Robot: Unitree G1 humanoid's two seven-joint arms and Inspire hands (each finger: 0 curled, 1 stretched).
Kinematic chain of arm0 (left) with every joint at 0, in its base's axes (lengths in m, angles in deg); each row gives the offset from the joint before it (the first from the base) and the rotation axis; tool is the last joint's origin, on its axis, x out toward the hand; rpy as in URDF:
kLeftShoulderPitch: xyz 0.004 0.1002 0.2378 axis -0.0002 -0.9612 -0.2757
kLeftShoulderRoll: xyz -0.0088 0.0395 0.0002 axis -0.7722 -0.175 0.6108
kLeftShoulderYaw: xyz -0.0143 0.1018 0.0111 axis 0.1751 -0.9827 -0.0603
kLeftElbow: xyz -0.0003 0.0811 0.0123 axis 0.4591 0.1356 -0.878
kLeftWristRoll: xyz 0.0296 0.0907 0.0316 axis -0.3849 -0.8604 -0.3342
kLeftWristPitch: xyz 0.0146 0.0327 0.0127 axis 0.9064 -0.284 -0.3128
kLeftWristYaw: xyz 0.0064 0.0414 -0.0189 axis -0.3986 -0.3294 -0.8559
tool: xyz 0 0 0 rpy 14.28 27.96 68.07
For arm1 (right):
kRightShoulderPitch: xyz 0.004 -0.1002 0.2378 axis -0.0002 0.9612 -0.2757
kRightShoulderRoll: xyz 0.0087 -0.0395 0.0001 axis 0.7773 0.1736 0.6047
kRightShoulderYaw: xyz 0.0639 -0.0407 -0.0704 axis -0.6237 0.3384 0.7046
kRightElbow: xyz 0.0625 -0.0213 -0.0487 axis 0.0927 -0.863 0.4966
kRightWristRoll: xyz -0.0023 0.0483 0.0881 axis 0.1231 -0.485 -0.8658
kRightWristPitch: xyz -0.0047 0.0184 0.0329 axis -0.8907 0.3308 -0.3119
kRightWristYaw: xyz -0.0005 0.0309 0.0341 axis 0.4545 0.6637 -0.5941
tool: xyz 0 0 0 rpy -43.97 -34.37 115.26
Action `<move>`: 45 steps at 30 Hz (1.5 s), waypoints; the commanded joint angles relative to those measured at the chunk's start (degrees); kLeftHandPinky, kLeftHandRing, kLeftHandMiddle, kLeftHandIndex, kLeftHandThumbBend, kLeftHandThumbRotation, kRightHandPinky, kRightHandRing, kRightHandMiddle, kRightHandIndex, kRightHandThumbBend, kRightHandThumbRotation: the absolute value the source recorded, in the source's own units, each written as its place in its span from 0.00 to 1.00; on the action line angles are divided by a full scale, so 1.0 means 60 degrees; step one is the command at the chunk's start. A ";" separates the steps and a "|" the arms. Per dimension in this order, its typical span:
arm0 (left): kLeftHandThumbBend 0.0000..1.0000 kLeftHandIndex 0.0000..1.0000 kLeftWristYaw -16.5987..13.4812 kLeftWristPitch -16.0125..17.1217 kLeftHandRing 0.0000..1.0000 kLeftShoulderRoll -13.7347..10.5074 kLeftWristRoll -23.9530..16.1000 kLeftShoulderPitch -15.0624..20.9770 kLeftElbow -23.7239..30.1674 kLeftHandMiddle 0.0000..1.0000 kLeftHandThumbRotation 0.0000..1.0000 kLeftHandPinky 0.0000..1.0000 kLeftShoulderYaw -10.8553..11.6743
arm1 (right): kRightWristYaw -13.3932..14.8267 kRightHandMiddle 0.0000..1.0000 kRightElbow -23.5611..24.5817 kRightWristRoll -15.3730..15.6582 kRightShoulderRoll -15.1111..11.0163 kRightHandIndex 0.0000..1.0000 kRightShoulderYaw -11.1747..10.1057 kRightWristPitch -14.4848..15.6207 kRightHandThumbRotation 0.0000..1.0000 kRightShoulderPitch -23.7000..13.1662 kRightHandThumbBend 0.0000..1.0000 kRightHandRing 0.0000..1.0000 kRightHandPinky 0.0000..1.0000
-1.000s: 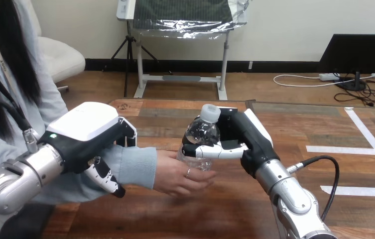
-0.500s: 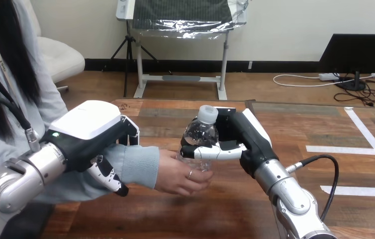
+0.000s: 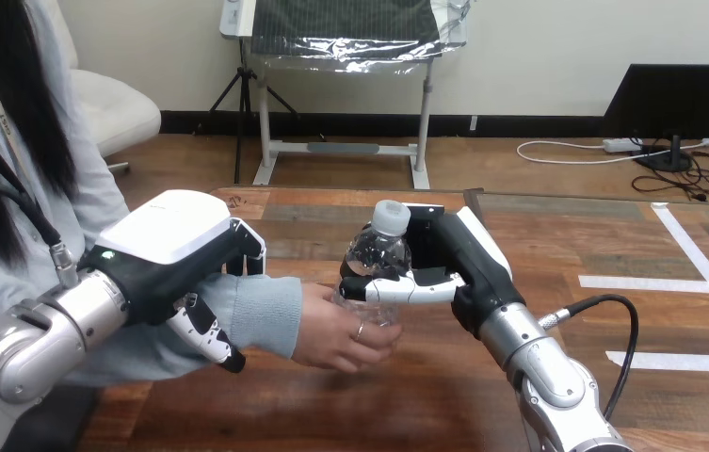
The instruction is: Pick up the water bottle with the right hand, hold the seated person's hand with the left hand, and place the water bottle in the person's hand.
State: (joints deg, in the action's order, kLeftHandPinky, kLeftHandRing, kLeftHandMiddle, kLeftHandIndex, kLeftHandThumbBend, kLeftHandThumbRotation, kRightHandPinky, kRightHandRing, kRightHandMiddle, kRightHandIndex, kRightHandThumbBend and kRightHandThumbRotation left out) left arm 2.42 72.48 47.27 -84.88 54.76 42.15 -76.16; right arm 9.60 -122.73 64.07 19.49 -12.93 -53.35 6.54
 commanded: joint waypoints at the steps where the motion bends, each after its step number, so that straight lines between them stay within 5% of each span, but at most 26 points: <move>1: 0.98 0.41 -0.0348 0.0164 0.35 0.0201 0.0254 0.0823 0.0270 0.39 0.12 0.32 0.0227 | 0.0074 0.44 0.0332 -0.0077 0.0419 0.46 0.0104 -0.0329 0.00 -0.0526 0.83 0.35 0.30; 45: 1.00 0.41 -0.0743 0.0292 0.35 0.0244 0.0133 0.0741 0.0045 0.40 0.12 0.32 0.0167 | 0.0736 0.45 0.0302 0.0014 0.0402 0.47 0.0135 -0.0165 0.00 -0.0659 0.83 0.36 0.30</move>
State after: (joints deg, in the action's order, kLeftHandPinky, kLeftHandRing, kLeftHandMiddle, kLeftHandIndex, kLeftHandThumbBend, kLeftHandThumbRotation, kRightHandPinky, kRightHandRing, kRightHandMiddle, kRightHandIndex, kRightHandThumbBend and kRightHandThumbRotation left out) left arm 0.40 72.68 47.63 -85.06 54.76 41.45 -76.17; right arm 13.63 -122.73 64.11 20.60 -12.62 -53.34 6.83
